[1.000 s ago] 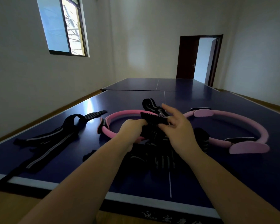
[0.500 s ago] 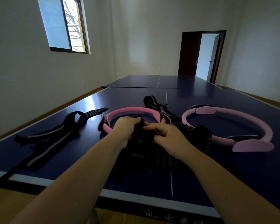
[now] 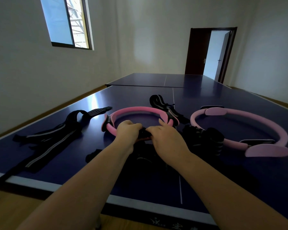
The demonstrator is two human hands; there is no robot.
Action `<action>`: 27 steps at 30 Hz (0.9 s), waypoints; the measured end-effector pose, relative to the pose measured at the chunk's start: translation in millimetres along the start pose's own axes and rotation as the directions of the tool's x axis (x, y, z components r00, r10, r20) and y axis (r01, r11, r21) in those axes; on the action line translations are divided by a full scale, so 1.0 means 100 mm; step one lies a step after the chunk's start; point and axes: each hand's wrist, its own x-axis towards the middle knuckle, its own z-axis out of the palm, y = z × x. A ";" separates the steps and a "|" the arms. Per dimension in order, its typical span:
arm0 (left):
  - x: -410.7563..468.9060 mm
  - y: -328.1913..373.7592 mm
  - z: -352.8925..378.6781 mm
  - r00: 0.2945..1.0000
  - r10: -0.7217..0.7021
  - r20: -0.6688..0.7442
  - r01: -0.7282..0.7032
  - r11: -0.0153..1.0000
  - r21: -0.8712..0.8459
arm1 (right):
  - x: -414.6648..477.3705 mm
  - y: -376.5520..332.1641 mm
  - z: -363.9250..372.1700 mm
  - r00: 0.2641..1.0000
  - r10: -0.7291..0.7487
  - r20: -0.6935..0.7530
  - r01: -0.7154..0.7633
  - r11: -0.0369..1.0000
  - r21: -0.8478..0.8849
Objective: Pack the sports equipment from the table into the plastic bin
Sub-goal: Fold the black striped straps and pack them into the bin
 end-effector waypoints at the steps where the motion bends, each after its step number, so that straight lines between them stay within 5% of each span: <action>1: 0.02 -0.01 0.00 1.000 0.004 0.005 -0.005 1.000 0.015 | 0.00 0.00 -0.02 0.999 0.021 0.025 -0.022 1.000 0.019; 7: 0.22 0.00 -0.04 0.996 0.052 0.068 -0.055 0.997 0.047 | -0.01 0.15 -0.01 0.901 0.403 0.159 -0.430 0.876 0.216; 12: 0.24 0.03 -0.19 0.992 0.121 0.040 -0.113 0.979 -0.170 | -0.06 0.14 0.08 0.829 0.425 0.363 -0.508 0.844 0.173; 16: 0.16 0.10 -0.40 0.985 0.173 0.022 -0.162 0.954 -0.253 | 0.11 -0.10 0.00 0.885 0.376 0.275 -0.463 0.782 0.417; 22: 0.07 0.07 -1.03 0.965 0.242 -0.096 -0.246 0.969 -0.026 | 0.63 -0.80 0.15 0.892 0.308 0.331 -0.452 0.603 0.657; 27: 0.19 -0.12 -2.01 0.933 0.313 -0.180 -0.189 0.848 0.496 | 0.98 -1.54 0.65 0.846 0.254 0.468 -0.530 0.490 0.692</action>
